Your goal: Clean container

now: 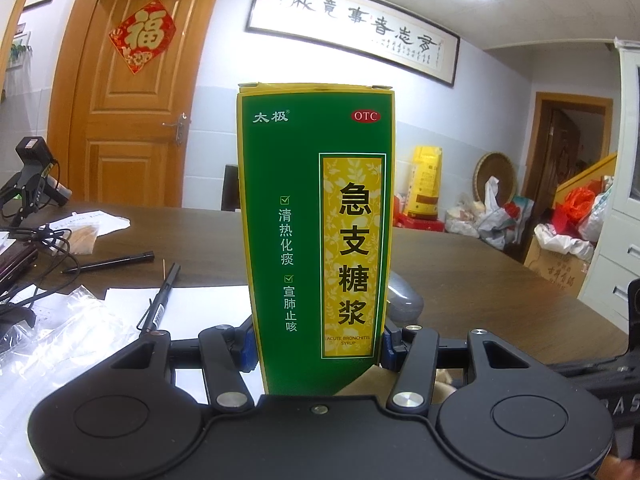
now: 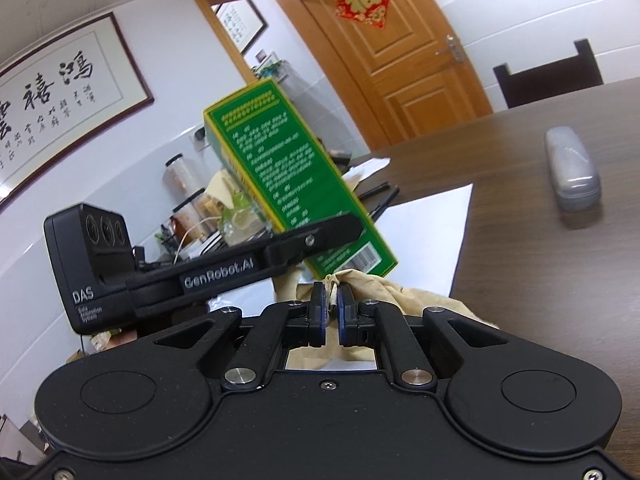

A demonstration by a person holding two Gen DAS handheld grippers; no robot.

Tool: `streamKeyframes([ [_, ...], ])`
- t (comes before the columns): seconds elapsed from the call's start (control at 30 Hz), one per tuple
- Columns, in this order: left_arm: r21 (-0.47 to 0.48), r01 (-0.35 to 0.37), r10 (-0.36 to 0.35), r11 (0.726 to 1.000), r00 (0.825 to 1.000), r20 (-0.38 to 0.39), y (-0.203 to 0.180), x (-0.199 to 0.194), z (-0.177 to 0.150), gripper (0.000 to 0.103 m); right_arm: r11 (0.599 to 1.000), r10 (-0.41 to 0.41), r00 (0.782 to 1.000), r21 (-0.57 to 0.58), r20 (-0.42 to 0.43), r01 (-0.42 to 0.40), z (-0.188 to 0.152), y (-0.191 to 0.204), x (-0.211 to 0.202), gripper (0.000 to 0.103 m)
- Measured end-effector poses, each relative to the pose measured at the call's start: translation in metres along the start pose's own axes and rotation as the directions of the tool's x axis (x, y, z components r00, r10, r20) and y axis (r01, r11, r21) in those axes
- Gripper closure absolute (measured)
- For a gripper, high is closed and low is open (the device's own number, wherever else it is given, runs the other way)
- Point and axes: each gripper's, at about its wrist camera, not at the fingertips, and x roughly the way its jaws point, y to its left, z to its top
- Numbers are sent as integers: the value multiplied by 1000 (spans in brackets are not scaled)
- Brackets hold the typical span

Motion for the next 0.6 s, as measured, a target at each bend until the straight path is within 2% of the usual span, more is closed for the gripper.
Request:
streamKeyframes([
  [0.4, 23, -8, 8, 1000, 1000, -14, -4, 1, -2, 54, 994, -61, 993, 93, 104, 51, 6, -19, -10, 97],
  [0.6, 77, 4, -1, 997, 999, -38, -14, 5, -6, 54, 995, -34, 983, 103, 178, 16, 14, -23, -18, 97],
])
